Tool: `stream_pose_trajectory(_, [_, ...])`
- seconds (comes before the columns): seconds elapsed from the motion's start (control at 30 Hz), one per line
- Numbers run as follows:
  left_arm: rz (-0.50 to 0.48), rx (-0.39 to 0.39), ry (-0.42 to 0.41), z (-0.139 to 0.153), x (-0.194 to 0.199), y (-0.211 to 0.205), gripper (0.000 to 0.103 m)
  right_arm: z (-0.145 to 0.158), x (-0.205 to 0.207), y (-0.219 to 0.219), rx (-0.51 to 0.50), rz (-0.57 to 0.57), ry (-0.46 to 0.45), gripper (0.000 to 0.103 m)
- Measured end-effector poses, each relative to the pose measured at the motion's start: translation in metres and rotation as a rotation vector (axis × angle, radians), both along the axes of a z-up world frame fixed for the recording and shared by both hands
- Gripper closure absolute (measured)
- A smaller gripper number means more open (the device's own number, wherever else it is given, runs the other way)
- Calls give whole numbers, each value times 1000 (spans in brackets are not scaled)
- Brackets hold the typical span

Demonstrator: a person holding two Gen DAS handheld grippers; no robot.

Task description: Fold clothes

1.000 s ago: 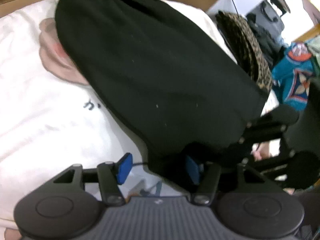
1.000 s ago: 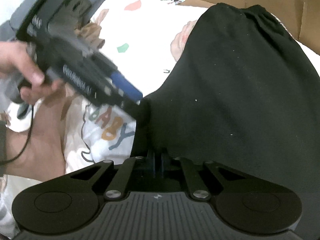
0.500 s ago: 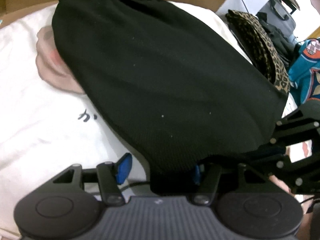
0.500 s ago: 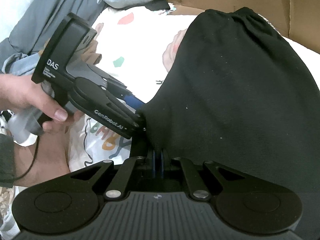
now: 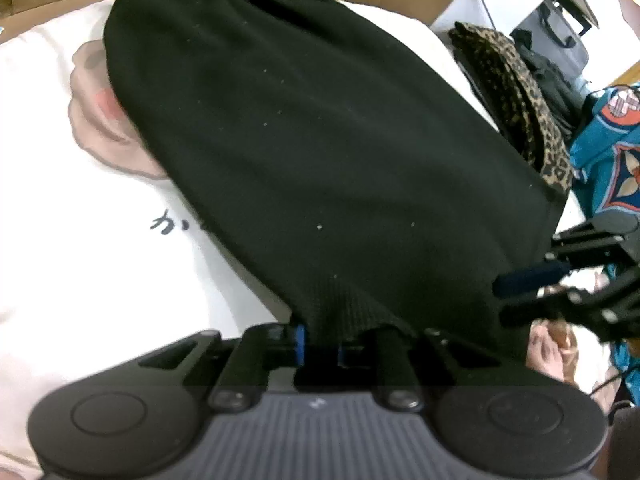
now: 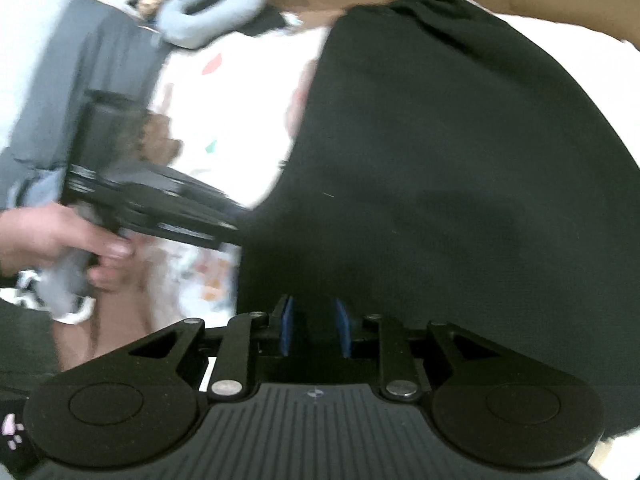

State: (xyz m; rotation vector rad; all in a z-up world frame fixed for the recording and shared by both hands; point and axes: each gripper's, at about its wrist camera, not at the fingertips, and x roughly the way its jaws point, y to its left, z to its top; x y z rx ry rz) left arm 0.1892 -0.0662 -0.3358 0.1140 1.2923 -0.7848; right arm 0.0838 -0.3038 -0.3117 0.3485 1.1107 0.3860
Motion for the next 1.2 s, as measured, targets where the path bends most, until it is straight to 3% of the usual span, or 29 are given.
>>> stream_pose_trajectory(0.2, [-6, 55, 11, 1, -5, 8, 94, -30, 0, -15, -171, -66, 80, 77])
stream_pose_trajectory(0.47, [-36, 158, 27, 10, -7, 23, 102, -32, 2, -13, -226, -45, 78, 78])
stream_pose_trajectory(0.63, [-32, 167, 36, 24, -6, 36, 103, -31, 2, -11, -233, -55, 90, 78])
stream_pose_trajectory(0.8, [14, 85, 16, 39, 2, 38, 101, -32, -4, -15, -222, -63, 103, 77])
stream_pose_trajectory(1.03, [9, 5, -41, 41, 12, -3, 85, -21, -6, -13, -182, -60, 29, 76])
stream_pose_trajectory(1.07, [0, -8, -39, 40, 9, -6, 84, -19, -5, -12, -185, -57, 16, 76])
stream_pose_trajectory(1.13, [-12, -31, -30, 38, 6, -14, 72, -18, -3, -11, -229, -51, 1, 76])
stream_pose_trajectory(1.2, [-24, -24, -34, 32, 2, -23, 70, -18, 0, -11, -263, -63, -8, 76])
